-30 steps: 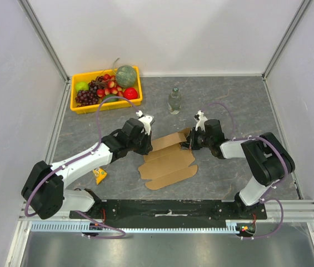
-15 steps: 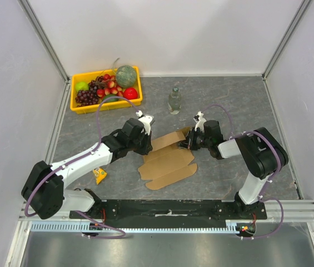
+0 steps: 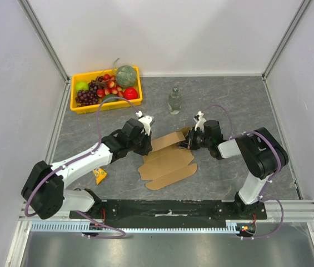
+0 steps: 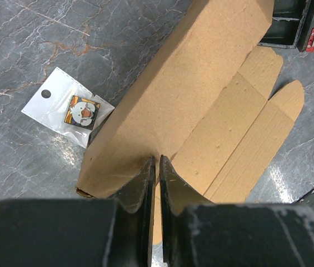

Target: Fold the paper box

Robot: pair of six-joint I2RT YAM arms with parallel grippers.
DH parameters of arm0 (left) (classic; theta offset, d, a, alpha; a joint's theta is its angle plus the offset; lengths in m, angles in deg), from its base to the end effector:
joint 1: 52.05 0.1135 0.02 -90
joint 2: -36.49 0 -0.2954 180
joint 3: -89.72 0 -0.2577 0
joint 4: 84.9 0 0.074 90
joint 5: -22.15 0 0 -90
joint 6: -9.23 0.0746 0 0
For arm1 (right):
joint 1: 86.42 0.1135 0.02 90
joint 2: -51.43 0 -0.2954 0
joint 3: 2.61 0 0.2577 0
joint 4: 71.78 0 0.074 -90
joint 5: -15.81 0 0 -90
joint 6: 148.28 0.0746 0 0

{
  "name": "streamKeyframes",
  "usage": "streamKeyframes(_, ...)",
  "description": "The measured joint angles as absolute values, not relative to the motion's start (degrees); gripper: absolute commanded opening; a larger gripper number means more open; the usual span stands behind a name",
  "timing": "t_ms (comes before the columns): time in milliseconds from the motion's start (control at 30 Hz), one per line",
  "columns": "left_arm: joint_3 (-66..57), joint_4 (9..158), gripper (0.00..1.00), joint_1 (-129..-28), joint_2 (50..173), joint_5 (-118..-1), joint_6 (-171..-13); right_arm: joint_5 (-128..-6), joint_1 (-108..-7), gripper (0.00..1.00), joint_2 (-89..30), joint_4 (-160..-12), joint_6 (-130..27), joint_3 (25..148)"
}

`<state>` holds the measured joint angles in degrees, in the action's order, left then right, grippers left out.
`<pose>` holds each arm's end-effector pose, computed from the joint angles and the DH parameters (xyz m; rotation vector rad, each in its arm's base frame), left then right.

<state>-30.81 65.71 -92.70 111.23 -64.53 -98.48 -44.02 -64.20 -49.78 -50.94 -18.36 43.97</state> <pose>0.2221 -0.1964 0.2263 0.5100 2.3661 -0.5541 0.3021 0.1639 0.1161 0.0266 2.3174 1.1618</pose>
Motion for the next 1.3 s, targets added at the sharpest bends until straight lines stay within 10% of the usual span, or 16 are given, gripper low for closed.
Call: streamKeyframes(1300,-31.27,66.3,0.11,-92.7,110.77,-64.62,-99.42,-40.41,-63.79,0.0,-54.54,-44.14,-12.89,44.43)
